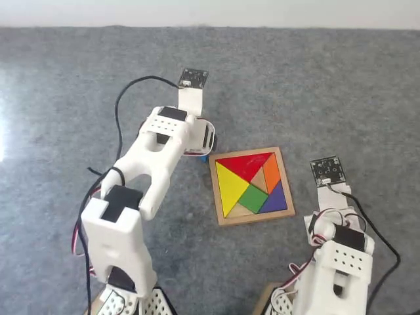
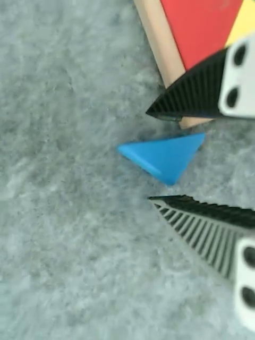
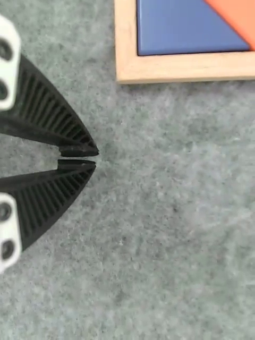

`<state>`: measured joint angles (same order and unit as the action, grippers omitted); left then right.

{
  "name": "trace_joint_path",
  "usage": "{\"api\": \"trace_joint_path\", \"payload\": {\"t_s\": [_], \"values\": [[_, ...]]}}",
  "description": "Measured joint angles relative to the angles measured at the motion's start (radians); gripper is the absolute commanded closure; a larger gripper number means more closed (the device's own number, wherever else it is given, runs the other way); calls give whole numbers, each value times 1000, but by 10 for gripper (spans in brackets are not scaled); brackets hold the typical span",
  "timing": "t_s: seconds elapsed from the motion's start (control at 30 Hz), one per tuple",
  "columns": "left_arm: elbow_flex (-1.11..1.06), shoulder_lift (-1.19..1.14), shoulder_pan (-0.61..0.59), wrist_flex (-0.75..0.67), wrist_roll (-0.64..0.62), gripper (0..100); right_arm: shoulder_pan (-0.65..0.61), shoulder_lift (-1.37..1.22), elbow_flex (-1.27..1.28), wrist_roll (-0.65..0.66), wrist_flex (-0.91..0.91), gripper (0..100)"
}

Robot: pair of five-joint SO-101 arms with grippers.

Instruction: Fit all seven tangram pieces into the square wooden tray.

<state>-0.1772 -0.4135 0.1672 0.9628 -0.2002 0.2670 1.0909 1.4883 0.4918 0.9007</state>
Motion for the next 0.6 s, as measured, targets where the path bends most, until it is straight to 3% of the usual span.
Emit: {"api": "trace_joint_path", "payload": {"t_s": [0.6], "values": [[14, -15, -5, 12, 8, 802, 0, 0, 0, 0, 0, 968]]}}
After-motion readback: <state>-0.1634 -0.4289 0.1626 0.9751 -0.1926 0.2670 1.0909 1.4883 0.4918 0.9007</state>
